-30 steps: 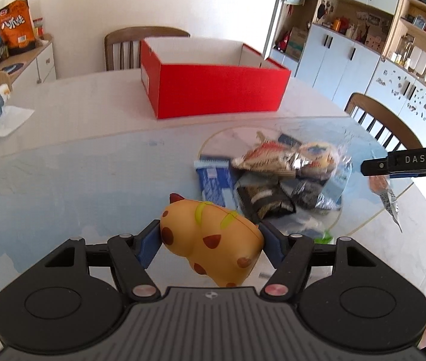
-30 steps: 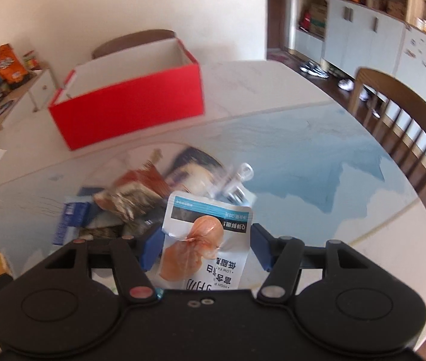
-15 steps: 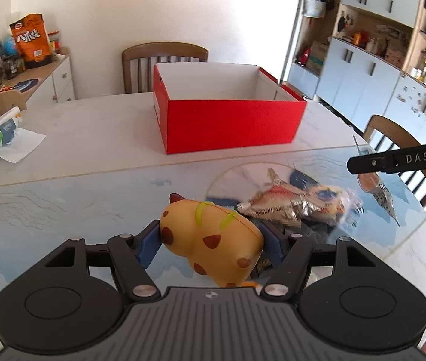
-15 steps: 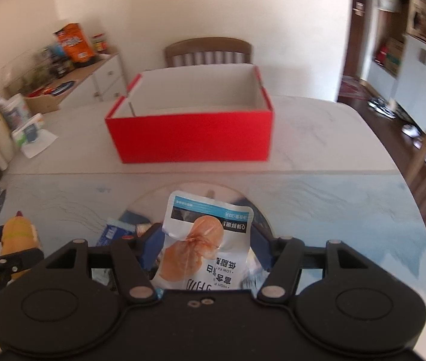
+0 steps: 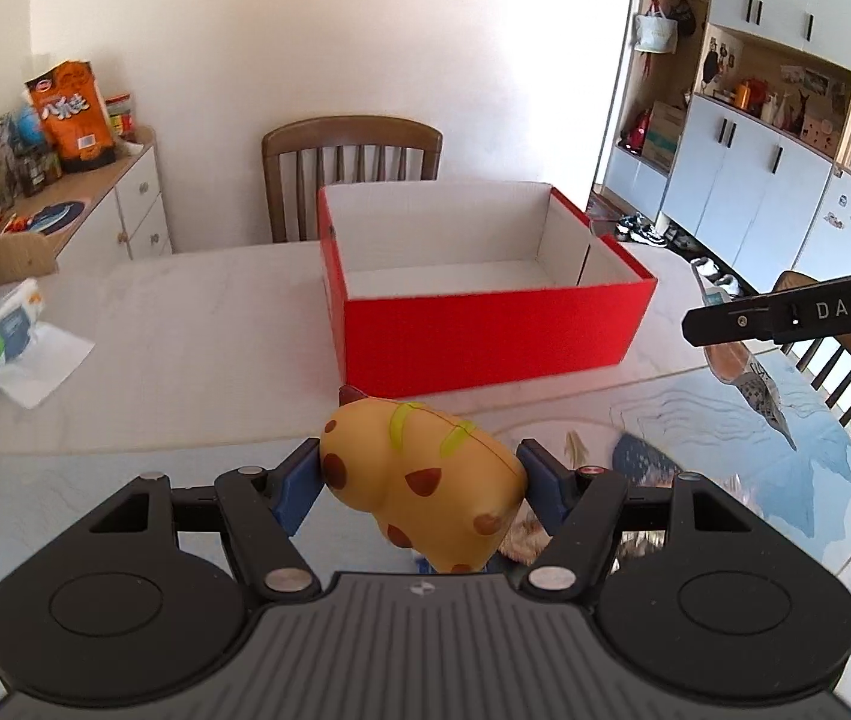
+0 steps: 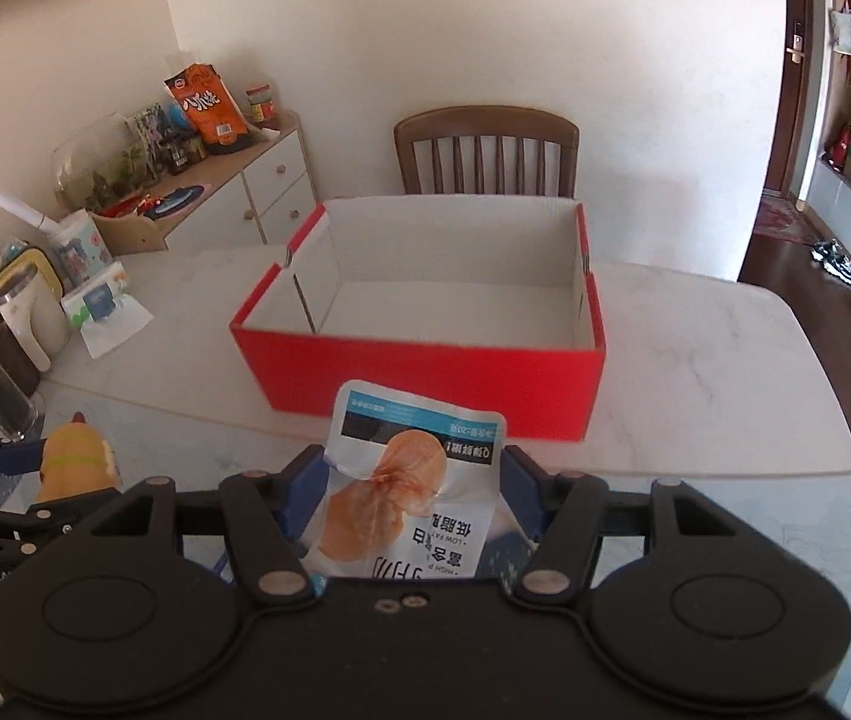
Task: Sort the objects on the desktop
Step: 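Lift the toy with the left tool while the right tool lifts the pouch toward the red box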
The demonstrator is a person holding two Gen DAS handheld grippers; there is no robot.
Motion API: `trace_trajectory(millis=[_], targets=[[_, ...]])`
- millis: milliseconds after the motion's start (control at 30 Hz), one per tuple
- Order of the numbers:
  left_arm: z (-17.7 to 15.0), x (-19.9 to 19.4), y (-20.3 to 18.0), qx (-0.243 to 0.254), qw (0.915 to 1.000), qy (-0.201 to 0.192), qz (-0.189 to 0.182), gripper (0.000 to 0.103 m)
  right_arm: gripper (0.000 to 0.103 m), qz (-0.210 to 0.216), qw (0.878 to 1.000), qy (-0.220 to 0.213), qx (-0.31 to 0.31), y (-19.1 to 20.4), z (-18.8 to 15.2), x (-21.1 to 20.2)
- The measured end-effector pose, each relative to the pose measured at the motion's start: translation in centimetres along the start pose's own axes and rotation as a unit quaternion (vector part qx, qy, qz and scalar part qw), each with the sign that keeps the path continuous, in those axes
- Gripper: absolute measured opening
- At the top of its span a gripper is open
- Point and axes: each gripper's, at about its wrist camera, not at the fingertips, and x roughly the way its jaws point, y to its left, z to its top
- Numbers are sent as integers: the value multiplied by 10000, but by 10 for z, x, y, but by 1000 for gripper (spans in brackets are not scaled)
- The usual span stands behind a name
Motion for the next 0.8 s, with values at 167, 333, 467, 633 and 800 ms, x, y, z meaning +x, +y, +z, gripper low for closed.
trace_trajectory(millis=[167, 333, 467, 633, 800], targets=[[25, 18, -3, 153, 9999, 18, -47, 69, 62, -10, 10000, -77, 1, -7, 16, 9], [60, 36, -6, 381, 9991, -132, -119, 69, 62, -31, 9998, -186, -41, -13, 36, 19], [86, 51, -8, 578, 9979, -267, -134, 69, 62, -47, 9998, -186, -49, -20, 53, 33], [112, 75, -5, 725, 9969, -237, -209, 69, 62, -91, 9998, -179, -92, -24, 75, 55], [126, 102, 2, 850, 9959, -83, -306, 69, 62, -110, 9997, -131, -171, -29, 91, 77]])
